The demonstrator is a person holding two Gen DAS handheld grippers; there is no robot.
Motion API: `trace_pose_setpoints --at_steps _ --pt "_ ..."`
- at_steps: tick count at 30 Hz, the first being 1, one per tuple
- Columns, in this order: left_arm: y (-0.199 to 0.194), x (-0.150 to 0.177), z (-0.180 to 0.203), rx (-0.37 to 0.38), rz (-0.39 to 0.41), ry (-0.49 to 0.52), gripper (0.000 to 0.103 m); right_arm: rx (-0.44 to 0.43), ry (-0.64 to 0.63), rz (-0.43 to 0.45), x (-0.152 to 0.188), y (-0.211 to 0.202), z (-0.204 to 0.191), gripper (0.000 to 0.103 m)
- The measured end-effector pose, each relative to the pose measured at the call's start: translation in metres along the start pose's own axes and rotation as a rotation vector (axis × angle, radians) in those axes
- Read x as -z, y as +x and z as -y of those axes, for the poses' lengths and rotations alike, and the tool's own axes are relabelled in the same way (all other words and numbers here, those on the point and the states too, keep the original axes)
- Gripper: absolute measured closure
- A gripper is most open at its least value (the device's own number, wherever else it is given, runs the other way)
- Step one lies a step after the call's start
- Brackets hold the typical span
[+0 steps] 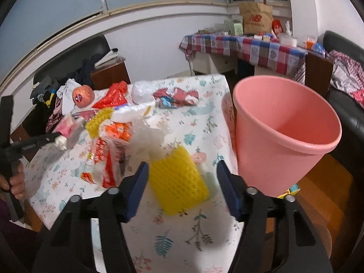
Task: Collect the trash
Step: 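Grasp the yellow foam net with the right tool while the left tool grasps the pink-white packet, then carry both items over the pink bucket and open both tools to drop them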
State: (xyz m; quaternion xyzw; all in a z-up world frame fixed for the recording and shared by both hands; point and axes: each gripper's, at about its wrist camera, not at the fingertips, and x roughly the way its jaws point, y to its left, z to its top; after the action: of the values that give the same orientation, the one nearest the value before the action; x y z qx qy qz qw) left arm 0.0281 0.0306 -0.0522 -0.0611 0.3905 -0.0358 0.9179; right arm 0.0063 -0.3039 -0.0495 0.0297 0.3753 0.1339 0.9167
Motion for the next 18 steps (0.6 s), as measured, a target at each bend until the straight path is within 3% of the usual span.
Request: trace_pose_setpoints --at_steps 5,9,12,18 --pt "-0.019 -0.002 0.003 0.039 0.013 0.005 0.088 -0.009 -0.009 -0.078 0.004 0.014 0.006 0.054" --pt "-0.032 -0.005 0.01 0.062 0.028 0.008 0.088 -0.034 -0.019 -0.109 0.007 0.019 0.007 0.082" --pt "-0.037 -0.009 0.017 0.076 0.039 0.013 0.088 -0.053 -0.015 -0.101 0.007 0.015 0.01 0.092" --pt "-0.044 -0.024 0.04 0.121 0.069 0.03 0.088 -0.081 0.014 -0.031 -0.001 -0.008 0.02 0.093"
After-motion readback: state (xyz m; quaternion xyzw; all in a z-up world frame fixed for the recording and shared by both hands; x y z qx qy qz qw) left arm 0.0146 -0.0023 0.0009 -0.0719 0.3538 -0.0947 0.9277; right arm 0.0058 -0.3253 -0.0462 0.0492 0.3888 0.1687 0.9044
